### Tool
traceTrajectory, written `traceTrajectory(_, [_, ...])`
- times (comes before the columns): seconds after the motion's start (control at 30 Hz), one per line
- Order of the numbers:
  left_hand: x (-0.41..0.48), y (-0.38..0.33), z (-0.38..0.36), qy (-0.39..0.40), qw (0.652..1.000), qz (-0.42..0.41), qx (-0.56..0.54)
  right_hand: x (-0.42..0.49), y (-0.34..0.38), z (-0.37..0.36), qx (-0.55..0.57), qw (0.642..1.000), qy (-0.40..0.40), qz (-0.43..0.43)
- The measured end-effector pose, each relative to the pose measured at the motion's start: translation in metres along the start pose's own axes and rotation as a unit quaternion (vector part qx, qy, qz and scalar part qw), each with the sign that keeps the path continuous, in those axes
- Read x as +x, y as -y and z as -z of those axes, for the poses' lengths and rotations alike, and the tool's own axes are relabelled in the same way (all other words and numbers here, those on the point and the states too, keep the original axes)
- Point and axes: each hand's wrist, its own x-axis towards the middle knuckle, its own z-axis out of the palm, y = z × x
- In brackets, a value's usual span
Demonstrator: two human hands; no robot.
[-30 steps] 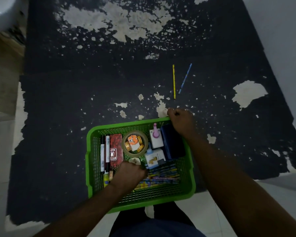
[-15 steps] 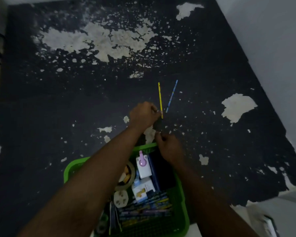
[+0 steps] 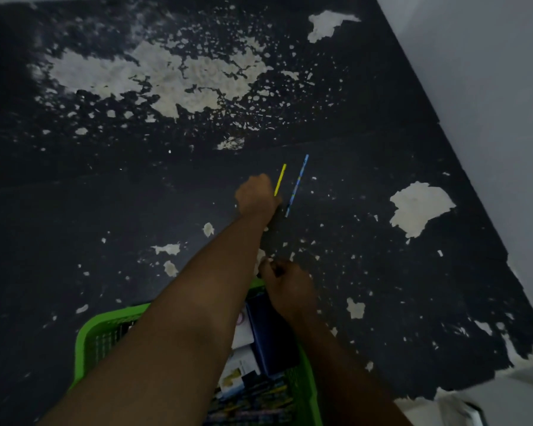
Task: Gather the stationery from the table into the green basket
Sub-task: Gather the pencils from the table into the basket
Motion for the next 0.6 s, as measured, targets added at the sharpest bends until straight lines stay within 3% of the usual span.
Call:
traceTrajectory(0.17, [-0.04,0.021,0.043,-0.013,0.994,-0.087,-0.063,-0.001,0.004,0.001,-0.027,0.998,0.02,-0.057])
traceTrajectory(0.4, [-0.171,0.087,0.108,-0.017,0.973,-0.203,-0.11,0.002,0.008,0.006,-0.051,0.997,0.025,-0.042])
traceTrajectory(0.6, [-0.295,0.15,0.094,0.163,0.959,-0.231,-0.018,-0.01,0.022,0.013,-0.077,0.997,0.027,0.0])
